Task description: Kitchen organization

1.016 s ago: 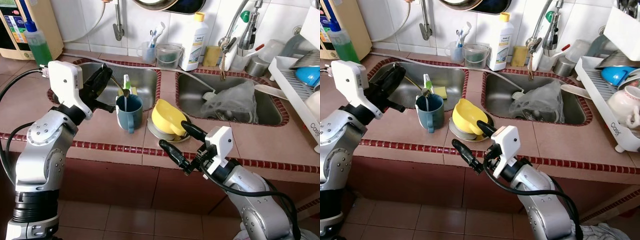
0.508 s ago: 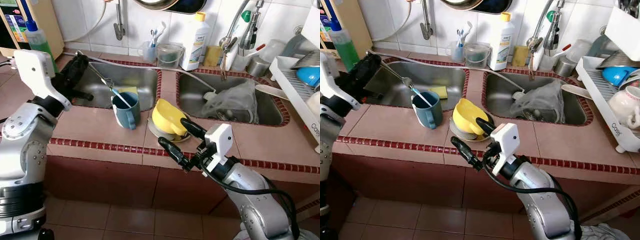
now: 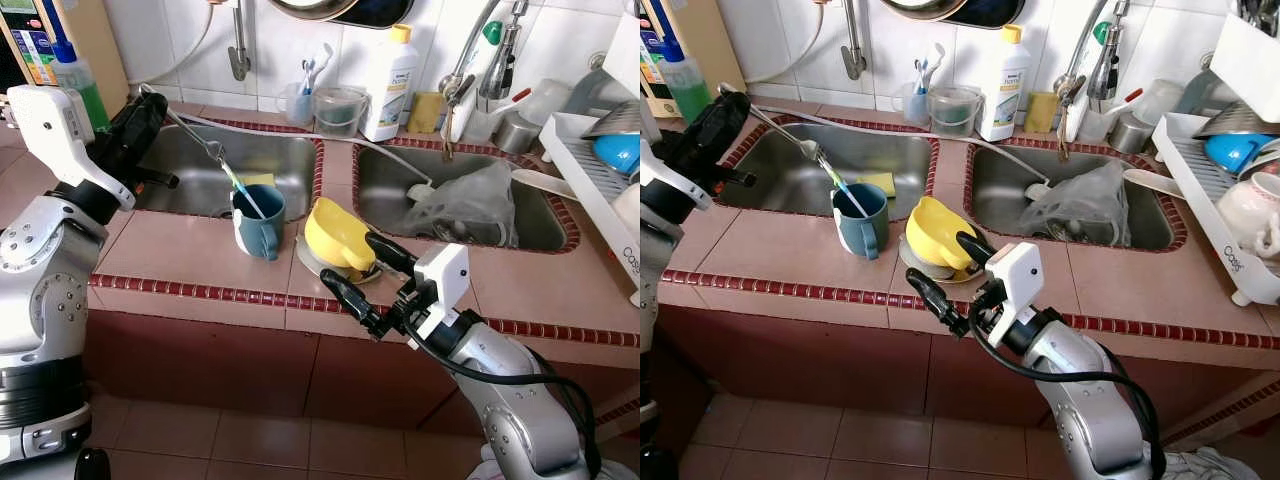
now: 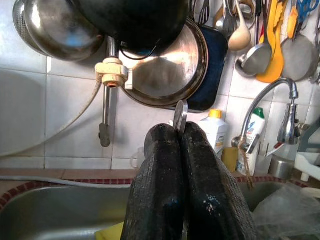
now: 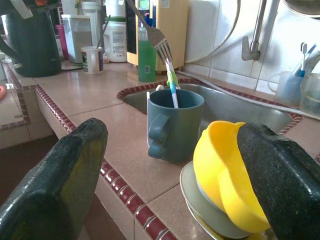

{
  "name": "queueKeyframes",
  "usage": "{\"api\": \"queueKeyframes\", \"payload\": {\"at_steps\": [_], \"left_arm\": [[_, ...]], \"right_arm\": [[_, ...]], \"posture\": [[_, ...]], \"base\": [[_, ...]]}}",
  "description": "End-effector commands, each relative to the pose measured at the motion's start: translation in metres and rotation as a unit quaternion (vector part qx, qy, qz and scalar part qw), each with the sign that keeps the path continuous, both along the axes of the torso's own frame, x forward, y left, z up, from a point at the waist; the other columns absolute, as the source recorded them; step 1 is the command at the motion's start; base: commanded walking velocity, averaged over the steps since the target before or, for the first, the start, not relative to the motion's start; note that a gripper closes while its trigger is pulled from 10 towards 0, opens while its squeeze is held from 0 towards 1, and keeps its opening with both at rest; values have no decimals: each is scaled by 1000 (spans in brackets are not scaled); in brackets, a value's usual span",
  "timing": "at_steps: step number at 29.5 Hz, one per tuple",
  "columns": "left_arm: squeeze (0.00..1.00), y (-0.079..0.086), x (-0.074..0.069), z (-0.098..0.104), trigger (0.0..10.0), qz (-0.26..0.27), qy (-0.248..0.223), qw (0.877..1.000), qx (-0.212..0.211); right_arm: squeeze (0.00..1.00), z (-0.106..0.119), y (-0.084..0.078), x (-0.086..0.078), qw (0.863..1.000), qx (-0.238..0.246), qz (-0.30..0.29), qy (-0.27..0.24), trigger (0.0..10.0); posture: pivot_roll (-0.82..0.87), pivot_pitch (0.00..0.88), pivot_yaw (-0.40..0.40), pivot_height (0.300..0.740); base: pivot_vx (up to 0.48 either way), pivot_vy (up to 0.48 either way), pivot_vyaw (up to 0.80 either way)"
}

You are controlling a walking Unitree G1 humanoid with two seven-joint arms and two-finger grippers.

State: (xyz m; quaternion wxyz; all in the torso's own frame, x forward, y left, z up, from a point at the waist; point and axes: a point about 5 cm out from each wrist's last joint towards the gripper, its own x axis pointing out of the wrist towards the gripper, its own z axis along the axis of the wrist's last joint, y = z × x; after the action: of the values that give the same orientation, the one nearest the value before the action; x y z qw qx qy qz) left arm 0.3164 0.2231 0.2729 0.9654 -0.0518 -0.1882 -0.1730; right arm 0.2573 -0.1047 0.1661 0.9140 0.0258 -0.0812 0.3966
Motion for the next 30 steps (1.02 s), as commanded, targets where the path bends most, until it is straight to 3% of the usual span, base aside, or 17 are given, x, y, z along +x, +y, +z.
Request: {"api": "queueKeyframes", "payload": {"at_steps": [1,8,13,18,20,23,27,30], "left_arm": [[0,2,2,8,10000,8,-11,1000,-8],[0,12,4,4,10000,36,-10,999,-28],[0,27,3,11,10000,54,-21,996,-64],[0,30,3,11,10000,68,-24,995,-62],[0,31,4,3,10000,86,-15,996,-29],[0,28,6,-8,10000,97,1,995,-12],[0,21,9,-31,10000,134,36,990,1],[0,12,9,-47,10000,140,55,989,14]], "right_arm": [[0,5,-3,3,1000,6,-9,-10,10000],[0,10,-6,6,999,23,-21,-17,10000],[0,11,-8,7,999,24,-24,-17,10000],[0,11,-7,8,999,25,-23,-17,10000],[0,12,-7,9,999,26,-23,-17,10000],[0,12,-7,9,999,26,-26,-17,10000],[0,10,-18,18,995,32,-98,-17,10000],[0,9,-23,19,993,31,-115,-18,10000]], "posture": [[101,0,-39,740],[98,0,-40,740],[102,0,-43,740],[107,0,-48,740],[108,0,-48,740],[108,0,-48,740],[107,0,-50,740],[106,0,-51,740]], "base": [[0,0,0],[0,0,0],[0,0,0],[0,0,0],[0,0,0],[0,0,0],[0,0,0],[0,0,0]]}}
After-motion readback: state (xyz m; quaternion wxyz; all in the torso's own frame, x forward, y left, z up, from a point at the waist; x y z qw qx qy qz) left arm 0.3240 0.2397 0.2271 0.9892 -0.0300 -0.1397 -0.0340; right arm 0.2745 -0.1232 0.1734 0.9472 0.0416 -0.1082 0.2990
